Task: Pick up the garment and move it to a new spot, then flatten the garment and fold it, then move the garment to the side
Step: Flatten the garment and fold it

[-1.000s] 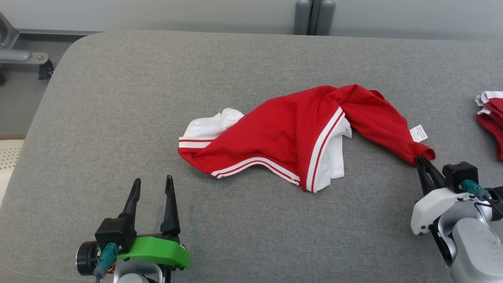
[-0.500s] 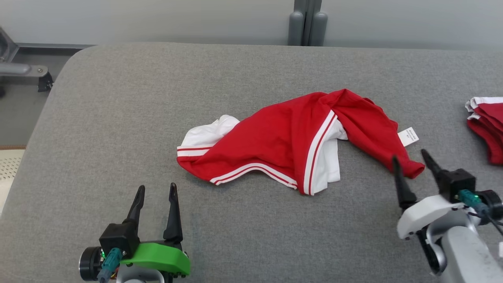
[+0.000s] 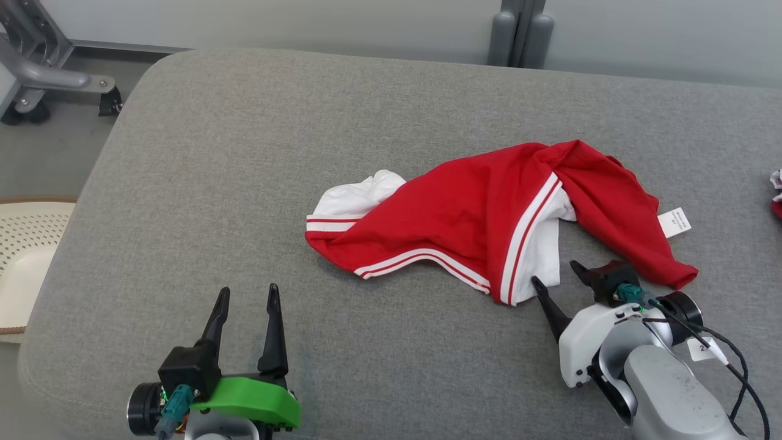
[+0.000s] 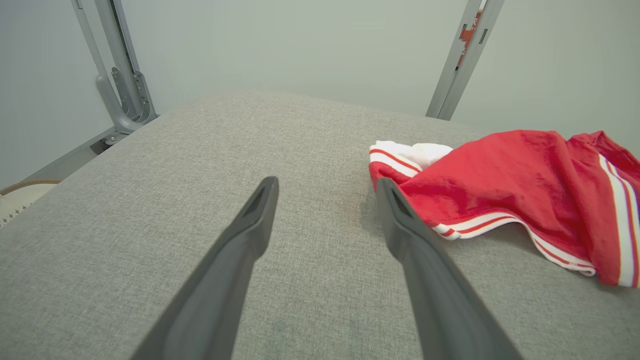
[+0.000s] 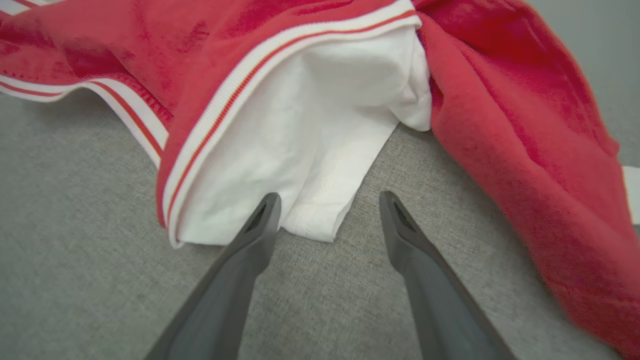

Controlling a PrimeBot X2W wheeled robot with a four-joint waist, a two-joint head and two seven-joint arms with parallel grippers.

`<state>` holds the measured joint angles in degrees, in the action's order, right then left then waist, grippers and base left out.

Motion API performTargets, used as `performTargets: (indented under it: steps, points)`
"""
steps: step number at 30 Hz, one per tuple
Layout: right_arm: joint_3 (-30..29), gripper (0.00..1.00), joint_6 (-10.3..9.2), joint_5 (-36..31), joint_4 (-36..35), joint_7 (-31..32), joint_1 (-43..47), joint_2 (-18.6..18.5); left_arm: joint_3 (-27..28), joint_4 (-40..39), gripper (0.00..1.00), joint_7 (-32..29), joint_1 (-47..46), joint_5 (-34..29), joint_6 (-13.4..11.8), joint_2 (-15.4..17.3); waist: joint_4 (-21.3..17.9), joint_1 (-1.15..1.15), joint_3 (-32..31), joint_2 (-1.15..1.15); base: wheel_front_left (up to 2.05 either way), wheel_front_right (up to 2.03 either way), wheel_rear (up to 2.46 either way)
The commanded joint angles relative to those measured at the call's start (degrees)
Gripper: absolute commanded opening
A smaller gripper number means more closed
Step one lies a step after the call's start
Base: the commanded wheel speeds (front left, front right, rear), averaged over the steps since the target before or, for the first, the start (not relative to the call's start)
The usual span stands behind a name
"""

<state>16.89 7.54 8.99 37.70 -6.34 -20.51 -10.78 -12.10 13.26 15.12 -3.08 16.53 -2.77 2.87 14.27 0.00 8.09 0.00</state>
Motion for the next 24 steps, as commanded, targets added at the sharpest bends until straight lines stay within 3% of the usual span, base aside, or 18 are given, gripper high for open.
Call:
performTargets:
  steps: [1,2,3,6,15,24]
  points:
    - [0.25,1.0,-0.11,-0.37,1.86,0.93,-1.01,0.04,0.02,-0.02,1.0,0.02,-0.58,0.12,-0.17,0.06,0.61,0.0,0.28,0.0,0.0,0.0,0.0]
    - [0.58,0.86,-0.1,-0.41,2.98,1.36,-1.38,0.34,0.03,0.03,1.0,0.02,-0.62,0.19,-0.23,0.06,0.76,0.0,0.26,0.0,0.0,0.0,0.0]
    - [0.79,0.57,-0.1,-0.17,4.33,1.92,-1.87,0.69,0.07,0.07,1.0,0.02,-0.65,0.24,-0.32,0.06,0.9,0.0,0.23,0.0,0.0,0.0,0.0]
    - [1.74,0.0,-0.1,1.08,6.65,1.33,-2.24,1.41,0.32,0.09,1.0,0.02,-0.58,0.35,-0.4,0.06,0.97,0.0,0.1,0.0,0.0,0.0,0.0]
    - [7.4,0.0,-0.1,5.23,1.62,-3.79,-0.47,2.21,1.26,-0.27,1.0,0.02,0.31,0.03,-0.57,0.06,-1.36,0.0,-0.79,0.0,0.0,0.0,0.0]
    - [19.28,0.0,-0.1,9.7,-9.94,-1.18,3.79,4.41,2.61,-1.17,1.0,0.02,-0.7,-0.28,-0.76,0.14,-1.99,0.0,-0.85,0.0,0.0,0.0,0.0]
